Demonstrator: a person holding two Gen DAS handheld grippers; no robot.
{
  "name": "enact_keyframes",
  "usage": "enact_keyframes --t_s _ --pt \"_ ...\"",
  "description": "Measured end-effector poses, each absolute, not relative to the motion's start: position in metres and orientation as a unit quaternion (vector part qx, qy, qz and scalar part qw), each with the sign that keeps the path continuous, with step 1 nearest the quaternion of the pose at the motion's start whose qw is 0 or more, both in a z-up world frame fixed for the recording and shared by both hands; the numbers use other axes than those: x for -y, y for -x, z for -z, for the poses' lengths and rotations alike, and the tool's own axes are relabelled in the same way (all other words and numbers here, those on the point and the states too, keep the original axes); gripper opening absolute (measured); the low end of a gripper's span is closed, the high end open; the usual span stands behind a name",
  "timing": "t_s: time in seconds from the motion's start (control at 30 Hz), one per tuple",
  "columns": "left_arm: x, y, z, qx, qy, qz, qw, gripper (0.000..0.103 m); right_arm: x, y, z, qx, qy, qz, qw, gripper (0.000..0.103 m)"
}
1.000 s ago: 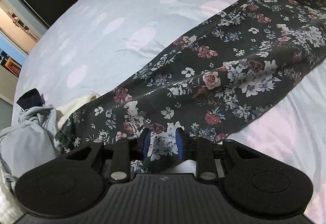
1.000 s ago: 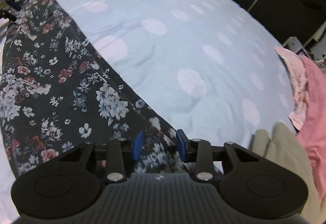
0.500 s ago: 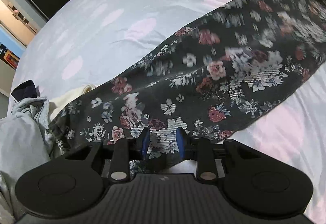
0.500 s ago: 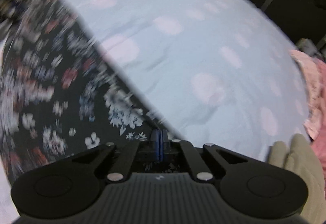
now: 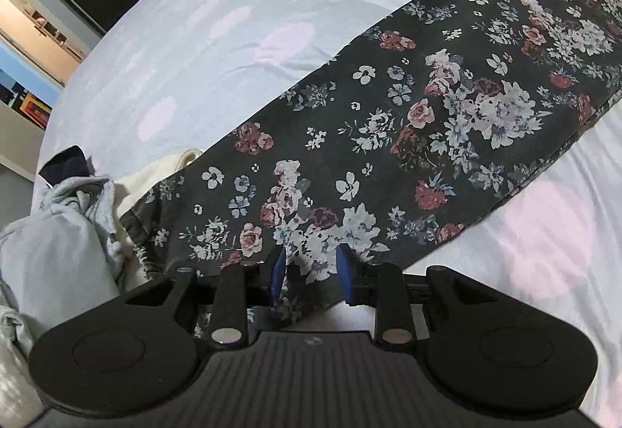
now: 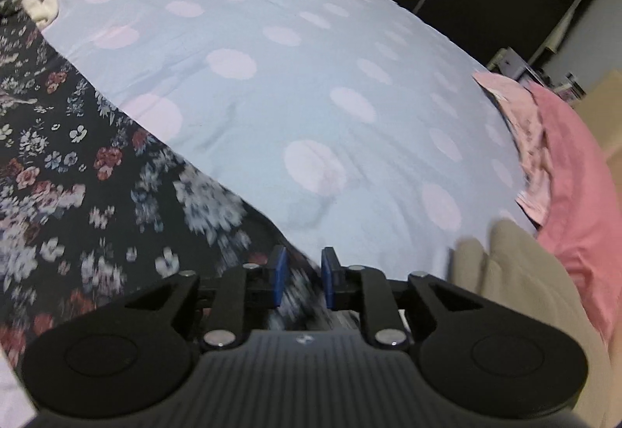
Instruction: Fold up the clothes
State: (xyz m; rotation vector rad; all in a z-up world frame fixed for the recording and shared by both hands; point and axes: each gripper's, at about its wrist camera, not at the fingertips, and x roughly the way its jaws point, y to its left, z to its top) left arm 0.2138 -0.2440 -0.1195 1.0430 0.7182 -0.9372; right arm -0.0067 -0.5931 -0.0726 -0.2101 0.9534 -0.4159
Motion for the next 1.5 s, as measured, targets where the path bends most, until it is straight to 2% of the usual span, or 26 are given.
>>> enact_keyframes --t_s 0.17,0.37,0.6,0.77,0.87,1.0,1.07,1.23,1.3,1.37,1.43,1.47,1.5 --pt "0.245 -0.199 0.111 -0.307 -0.475 0.428 0.705 0.027 0.599 0.069 0.062 -0.460 0.080 0.246 0.849 0.031" --pt "0.245 -0.178 0.100 -0.296 -0.479 0.424 0.709 0.027 0.614 0.163 0.062 -0.447 0.000 0.353 0.822 0.037" --pt "0.245 -0.156 0.089 -0.302 -0.469 0.421 0.715 0.027 0.651 0.287 0.070 -0.368 -0.191 0.484 0.770 0.044" --pt "0.246 -0.142 0.089 -0.313 -0.468 0.410 0.718 0.027 0.673 0.353 0.087 -0.291 -0.345 0.514 0.729 0.055" --pt "0.246 -0.137 0.092 -0.318 -0.468 0.406 0.718 0.027 0.684 0.370 0.107 -0.253 -0.424 0.505 0.708 0.056" --pt "0.247 -0.134 0.103 -0.322 -0.481 0.401 0.710 0.029 0.695 0.361 0.124 -0.244 -0.454 0.496 0.699 0.057" --pt "0.249 -0.134 0.109 -0.323 -0.491 0.398 0.705 0.029 0.701 0.356 0.132 -0.241 -0.462 0.495 0.696 0.065" --pt "0.254 -0.138 0.118 -0.327 -0.497 0.396 0.699 0.029 0.714 0.349 0.152 -0.206 -0.498 0.500 0.678 0.076" --pt "0.256 -0.140 0.121 -0.328 -0.498 0.396 0.698 0.029 0.717 0.344 0.152 -0.189 -0.502 0.503 0.678 0.073" --pt "0.257 -0.141 0.123 -0.328 -0.498 0.398 0.697 0.029 0.718 0.335 0.147 -0.190 -0.487 0.510 0.683 0.048" --pt "0.259 -0.142 0.125 -0.328 -0.498 0.401 0.696 0.029 0.716 0.324 0.137 -0.204 -0.462 0.510 0.697 0.029" --pt "0.259 -0.142 0.125 -0.326 -0.500 0.402 0.695 0.029 0.715 0.321 0.132 -0.207 -0.453 0.511 0.701 0.022" --pt "0.259 -0.142 0.125 -0.324 -0.501 0.403 0.694 0.029 0.713 0.319 0.125 -0.208 -0.445 0.514 0.703 0.020"
